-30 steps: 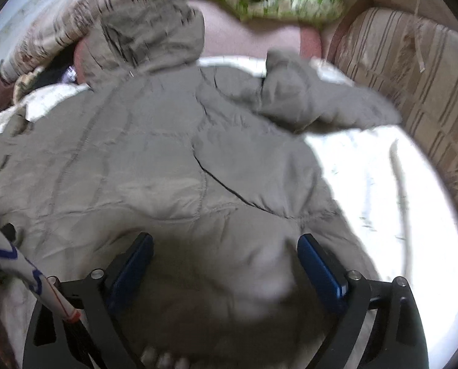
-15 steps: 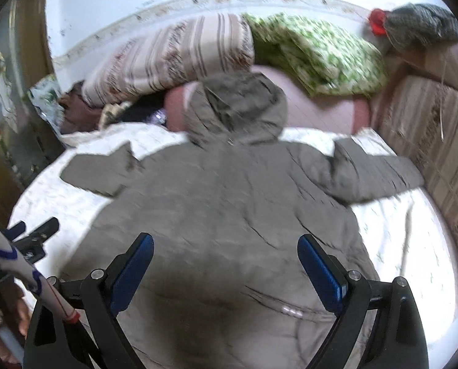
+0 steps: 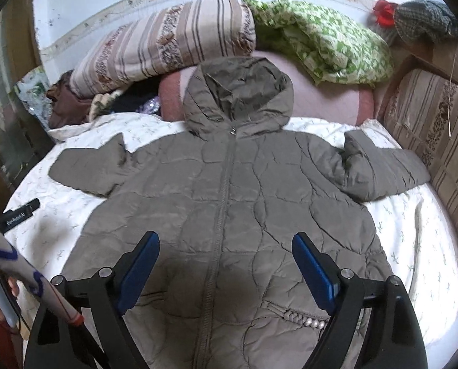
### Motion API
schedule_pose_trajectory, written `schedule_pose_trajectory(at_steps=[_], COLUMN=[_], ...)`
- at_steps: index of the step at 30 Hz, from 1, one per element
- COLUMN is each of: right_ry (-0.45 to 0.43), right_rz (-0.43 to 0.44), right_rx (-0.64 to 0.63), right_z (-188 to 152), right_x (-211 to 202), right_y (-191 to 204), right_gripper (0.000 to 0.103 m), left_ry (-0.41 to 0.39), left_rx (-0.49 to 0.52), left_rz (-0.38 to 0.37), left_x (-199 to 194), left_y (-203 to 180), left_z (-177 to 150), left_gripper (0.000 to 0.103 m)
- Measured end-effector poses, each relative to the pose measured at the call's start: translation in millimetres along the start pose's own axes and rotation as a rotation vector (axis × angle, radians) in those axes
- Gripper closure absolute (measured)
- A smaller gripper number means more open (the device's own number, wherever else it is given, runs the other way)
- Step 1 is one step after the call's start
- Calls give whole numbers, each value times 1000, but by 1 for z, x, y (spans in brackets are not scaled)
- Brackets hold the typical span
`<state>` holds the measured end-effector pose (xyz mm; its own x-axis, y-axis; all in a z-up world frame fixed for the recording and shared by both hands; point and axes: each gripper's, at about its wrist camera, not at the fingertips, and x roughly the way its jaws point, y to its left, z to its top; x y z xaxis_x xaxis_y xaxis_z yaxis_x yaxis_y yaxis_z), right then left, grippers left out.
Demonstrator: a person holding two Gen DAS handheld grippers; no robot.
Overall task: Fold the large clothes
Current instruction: 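Move the left gripper over the jacket sleeve beside it, then grasp the sleeve with the left gripper, fold it across the body, release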
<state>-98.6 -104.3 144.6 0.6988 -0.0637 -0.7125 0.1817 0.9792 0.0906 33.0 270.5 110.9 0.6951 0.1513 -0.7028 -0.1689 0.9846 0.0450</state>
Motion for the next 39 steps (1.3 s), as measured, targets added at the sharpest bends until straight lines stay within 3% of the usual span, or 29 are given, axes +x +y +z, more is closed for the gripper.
schedule_pose_trajectory(at_steps=[3,7,16,23,26,27,28,32,39], right_ry=[22,64,144,179,187,188,191,202,159], right_rz=[-16,-21,-61,-92,-101,-103,-102,-85,-35], right_rx=[24,66,100,88,83,81,79,80,100], right_z=[-1,-4,-16,-19,-21,-22,-22,-23,-24], right_x=[11,28,63,86,92,93,94,93,70], right_y=[-6,-15,-34,-37,-38,-38,-39,-42,-50], right_gripper=[12,12,12,12,12,14,15,28,34], left_ry=[24,93,244,223,219,222,231,225,80], left_rx=[-28,-127,-492,-571,-545,-528,-508,-511,-329], left_rz=[-28,-128,-379,-407,-358,-322,-277,-299,-401], left_x=[30,82,212,259,264,264,262,238,122], left_y=[13,38,112,120,114,113,113,116,60], left_z=[14,37,86,108,116,118,119,128,161], left_gripper=[0,0,18,19,22,47,80,90,93])
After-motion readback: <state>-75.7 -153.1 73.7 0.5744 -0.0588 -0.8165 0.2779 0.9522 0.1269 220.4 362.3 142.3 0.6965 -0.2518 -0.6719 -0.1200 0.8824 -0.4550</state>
